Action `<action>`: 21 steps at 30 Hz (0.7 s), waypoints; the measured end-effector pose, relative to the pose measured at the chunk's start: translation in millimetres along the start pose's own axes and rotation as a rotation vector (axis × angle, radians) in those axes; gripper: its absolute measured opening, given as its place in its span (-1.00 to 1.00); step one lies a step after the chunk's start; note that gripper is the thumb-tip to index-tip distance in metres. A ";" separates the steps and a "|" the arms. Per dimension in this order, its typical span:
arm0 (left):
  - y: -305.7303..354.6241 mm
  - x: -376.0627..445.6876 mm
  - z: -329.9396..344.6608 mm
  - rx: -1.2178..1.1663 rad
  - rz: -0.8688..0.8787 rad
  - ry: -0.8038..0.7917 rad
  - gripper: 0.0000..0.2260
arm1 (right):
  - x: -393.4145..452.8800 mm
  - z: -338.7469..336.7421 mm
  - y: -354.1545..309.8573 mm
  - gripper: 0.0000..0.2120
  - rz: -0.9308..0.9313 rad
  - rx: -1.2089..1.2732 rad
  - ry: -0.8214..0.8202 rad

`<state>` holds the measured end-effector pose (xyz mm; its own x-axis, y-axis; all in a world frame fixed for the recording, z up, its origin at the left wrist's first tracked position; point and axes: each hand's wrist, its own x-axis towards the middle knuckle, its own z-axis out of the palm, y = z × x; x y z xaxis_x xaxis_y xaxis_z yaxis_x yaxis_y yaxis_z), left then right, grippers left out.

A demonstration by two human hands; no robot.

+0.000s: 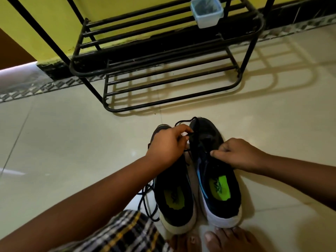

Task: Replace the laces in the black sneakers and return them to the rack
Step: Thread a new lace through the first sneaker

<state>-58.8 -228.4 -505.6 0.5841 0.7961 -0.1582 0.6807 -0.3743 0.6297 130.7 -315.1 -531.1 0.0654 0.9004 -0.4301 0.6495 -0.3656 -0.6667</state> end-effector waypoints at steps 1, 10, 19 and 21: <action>0.2 -0.1 0.3 -0.012 0.002 -0.008 -0.84 | 0.7 0.3 0.6 -0.58 0.001 0.033 0.001; 12.6 -2.6 4.8 -0.074 0.014 -0.058 -0.85 | -3.7 -6.2 -0.9 -0.59 -0.013 0.129 0.002; 23.9 1.8 12.0 -0.122 0.019 -0.109 -0.88 | -7.3 -16.5 -3.4 -0.66 -0.132 -0.073 0.002; 27.0 2.0 15.4 -0.137 -0.005 -0.129 -0.88 | -8.4 -17.4 -2.9 -0.66 -0.164 -0.114 -0.002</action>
<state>-32.5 -244.2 -500.7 0.6385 0.7271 -0.2522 0.6225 -0.2952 0.7248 141.5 -317.5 -514.9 -0.0502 0.9452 -0.3227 0.7330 -0.1846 -0.6547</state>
